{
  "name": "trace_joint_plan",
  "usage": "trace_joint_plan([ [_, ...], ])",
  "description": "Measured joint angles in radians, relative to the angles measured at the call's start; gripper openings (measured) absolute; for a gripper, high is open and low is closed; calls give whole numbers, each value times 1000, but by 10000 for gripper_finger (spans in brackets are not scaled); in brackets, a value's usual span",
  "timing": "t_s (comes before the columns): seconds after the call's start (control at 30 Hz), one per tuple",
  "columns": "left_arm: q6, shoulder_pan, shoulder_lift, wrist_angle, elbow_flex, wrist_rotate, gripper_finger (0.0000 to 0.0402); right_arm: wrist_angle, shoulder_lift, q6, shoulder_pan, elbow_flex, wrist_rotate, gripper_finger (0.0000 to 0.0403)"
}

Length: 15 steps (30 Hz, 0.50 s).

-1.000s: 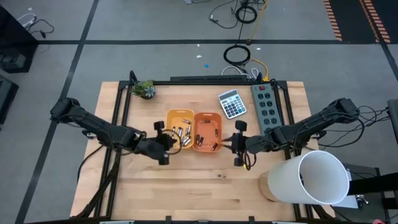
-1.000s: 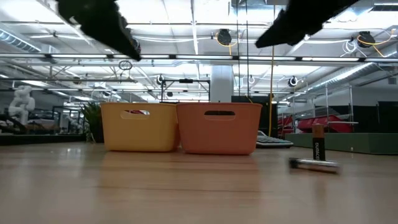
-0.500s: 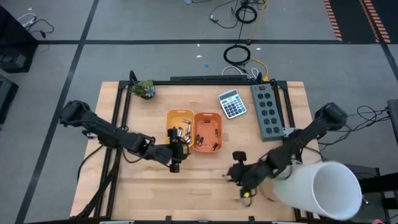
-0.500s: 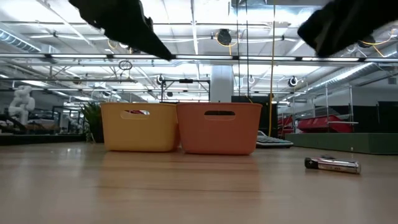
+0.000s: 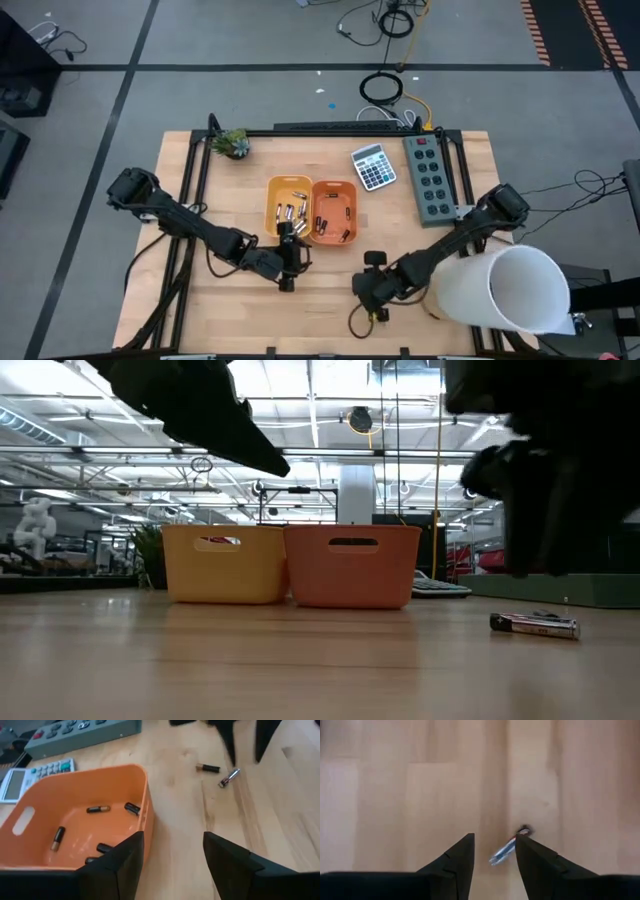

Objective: Sort batteries
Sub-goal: Put the silver battery into the yellow bin

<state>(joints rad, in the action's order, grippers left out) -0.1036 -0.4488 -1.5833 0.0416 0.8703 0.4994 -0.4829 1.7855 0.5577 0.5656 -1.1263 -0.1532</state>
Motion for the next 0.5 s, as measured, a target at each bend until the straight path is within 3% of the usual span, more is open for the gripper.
trace_joint_plan([
  [0.5,-96,-23,-1,-27,0,10,215,-54,15,-67,-72,-15,30,133],
])
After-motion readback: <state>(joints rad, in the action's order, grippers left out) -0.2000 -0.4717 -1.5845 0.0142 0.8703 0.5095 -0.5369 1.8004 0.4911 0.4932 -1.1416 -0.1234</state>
